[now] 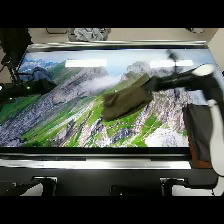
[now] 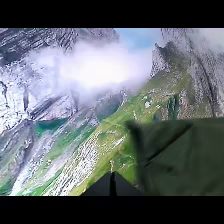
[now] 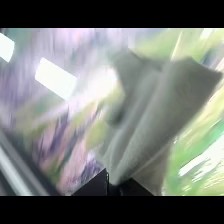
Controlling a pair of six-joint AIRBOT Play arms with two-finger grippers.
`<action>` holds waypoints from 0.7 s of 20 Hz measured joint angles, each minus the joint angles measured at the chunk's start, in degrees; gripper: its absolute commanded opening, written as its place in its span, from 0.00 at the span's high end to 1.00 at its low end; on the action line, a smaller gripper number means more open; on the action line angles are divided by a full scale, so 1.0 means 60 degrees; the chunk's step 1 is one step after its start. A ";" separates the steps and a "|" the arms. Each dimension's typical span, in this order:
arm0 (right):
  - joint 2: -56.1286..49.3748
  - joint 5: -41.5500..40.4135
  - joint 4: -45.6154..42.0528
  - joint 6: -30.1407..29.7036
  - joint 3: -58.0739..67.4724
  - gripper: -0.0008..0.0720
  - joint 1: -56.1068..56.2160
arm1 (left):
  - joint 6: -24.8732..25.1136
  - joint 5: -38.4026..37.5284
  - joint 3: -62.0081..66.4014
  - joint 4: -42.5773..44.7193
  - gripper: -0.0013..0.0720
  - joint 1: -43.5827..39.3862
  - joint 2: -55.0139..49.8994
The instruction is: Fold the shirts.
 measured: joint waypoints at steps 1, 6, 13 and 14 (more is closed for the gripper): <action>0.0266 0.0222 -0.0007 0.0106 0.0302 0.93 -0.0492 | 0.0004 -0.0004 -0.0022 0.0007 0.94 0.0000 -0.0011; 0.0805 0.1075 -0.0386 0.0455 0.1162 0.93 -0.2932 | 0.0000 -0.0044 -0.0120 0.0007 0.94 0.0000 -0.0033; 0.0933 0.0619 -0.1512 0.0222 0.1377 0.93 -0.5584 | 0.0000 -0.0051 -0.0149 0.0004 0.94 0.0000 -0.0033; 0.0933 0.0423 -0.1581 0.0182 0.1381 0.93 -0.5818 | 0.0000 -0.0051 -0.0149 0.0007 0.94 0.0000 -0.0033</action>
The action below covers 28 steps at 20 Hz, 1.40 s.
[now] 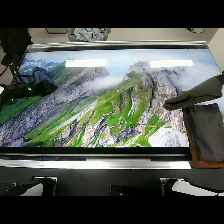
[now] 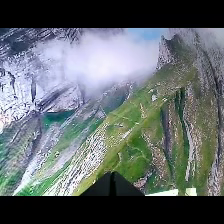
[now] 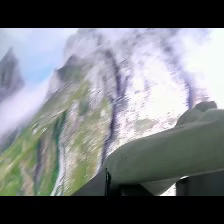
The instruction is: Fold the shirts.
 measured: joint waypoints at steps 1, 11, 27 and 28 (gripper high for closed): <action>0.0000 -0.0215 -0.0062 -0.0040 0.0007 0.93 -0.0182 | 0.0000 0.0000 0.0000 -0.0004 0.94 0.0000 0.0000; 0.0415 -0.0433 -0.0721 0.0331 0.0073 0.93 -0.1344 | 0.0000 0.0007 0.0000 0.0000 0.94 0.0000 -0.0025; 0.1435 0.3541 -0.7606 0.0474 -0.3373 0.03 -0.1985 | 0.0004 -0.0393 0.0011 -0.0124 0.94 0.0000 0.0029; 0.1446 0.3249 -0.7679 0.0419 -0.3479 0.04 -0.1985 | 0.0004 -0.0419 0.0033 -0.0244 0.94 0.0000 0.0066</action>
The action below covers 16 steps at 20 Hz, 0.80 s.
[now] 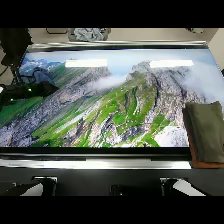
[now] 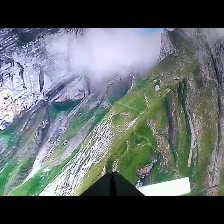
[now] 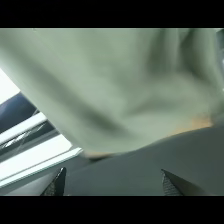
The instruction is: Fold the shirts.
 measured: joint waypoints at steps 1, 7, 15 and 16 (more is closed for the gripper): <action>0.0007 -0.0200 -0.0033 -0.0178 0.0044 0.10 0.0004 | -0.0004 -0.0004 0.0062 -0.0131 0.94 0.0000 0.0040; 0.0408 -0.2896 0.0204 -0.1781 0.2255 0.10 0.1213 | -0.0168 -0.0124 0.2193 0.0612 0.94 -0.0674 0.0255; -0.0051 -0.2940 0.1388 -0.1045 0.1617 0.17 0.6750 | -0.3096 -0.2251 0.3166 0.6681 0.36 -0.2787 -0.0619; -0.0211 -0.2648 0.1373 -0.0925 0.1177 0.17 0.7235 | -0.3191 -0.2816 0.2721 0.6787 0.36 -0.2852 -0.0692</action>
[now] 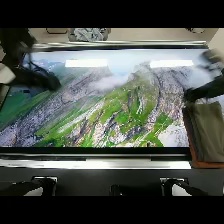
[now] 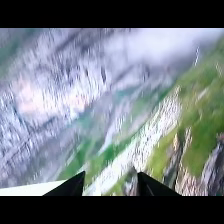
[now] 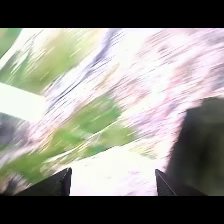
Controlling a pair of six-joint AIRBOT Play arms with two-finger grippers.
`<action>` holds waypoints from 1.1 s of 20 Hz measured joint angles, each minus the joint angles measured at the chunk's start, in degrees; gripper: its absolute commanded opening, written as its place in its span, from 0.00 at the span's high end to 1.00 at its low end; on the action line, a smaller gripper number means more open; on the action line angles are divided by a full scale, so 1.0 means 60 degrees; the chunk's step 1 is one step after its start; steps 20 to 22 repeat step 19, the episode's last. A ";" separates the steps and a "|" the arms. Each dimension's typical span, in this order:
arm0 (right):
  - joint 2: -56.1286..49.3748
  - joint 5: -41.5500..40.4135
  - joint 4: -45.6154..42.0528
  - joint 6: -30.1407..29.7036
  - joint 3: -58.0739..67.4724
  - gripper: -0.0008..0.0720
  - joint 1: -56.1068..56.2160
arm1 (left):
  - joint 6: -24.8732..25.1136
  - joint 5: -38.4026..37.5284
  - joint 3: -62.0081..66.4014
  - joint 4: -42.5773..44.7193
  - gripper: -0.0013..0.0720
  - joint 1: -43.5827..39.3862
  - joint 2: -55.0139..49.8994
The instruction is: Fold the shirts.
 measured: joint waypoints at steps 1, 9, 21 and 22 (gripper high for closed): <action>-0.0109 0.0208 0.0007 0.0113 -0.0455 0.17 0.0426 | -0.0091 -0.0423 -0.0499 0.0084 0.36 -0.0051 0.0000; -0.0390 0.0794 -0.0157 0.0583 -0.1643 0.12 0.1512 | -0.0546 -0.0871 -0.2630 0.0284 0.36 -0.0171 0.0495; -0.0404 0.0871 -0.0262 0.0637 -0.1734 0.12 0.1596 | -0.0608 -0.0907 -0.2823 0.0291 0.36 -0.0178 0.0528; -0.0404 0.0871 -0.0262 0.0637 -0.1734 0.12 0.1596 | -0.0608 -0.0907 -0.2823 0.0291 0.36 -0.0178 0.0528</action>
